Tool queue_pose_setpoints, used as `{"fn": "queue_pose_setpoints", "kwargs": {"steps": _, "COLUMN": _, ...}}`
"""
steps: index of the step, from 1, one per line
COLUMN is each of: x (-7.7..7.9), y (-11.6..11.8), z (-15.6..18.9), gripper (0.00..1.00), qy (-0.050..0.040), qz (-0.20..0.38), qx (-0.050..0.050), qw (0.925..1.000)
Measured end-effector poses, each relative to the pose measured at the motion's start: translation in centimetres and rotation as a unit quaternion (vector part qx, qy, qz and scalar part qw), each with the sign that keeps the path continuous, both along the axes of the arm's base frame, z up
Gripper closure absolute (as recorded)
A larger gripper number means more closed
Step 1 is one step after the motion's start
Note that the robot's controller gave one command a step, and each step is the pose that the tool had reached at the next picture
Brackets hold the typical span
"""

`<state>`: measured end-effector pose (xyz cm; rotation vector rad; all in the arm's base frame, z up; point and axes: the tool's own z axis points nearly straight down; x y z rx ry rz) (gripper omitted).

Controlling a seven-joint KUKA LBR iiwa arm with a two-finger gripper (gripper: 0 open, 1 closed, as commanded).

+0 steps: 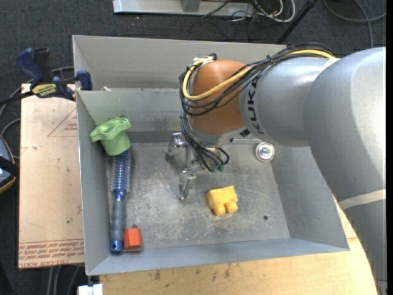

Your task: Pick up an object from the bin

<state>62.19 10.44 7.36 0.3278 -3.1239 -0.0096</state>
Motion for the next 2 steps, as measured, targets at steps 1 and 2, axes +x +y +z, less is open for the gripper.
{"fn": "queue_pose_setpoints", "kwargs": {"steps": 1, "x": -0.6, "y": -6.8, "z": 1.6, "gripper": 0.00, "qy": -0.0021, "qz": 0.028, "qx": -0.004, "qw": 0.9996}}
{"fn": "queue_pose_setpoints", "kwargs": {"steps": 2, "x": -10.8, "y": -13.3, "z": 7.3, "gripper": 0.00, "qy": -0.0009, "qz": 0.177, "qx": -0.003, "qw": 0.9843}}
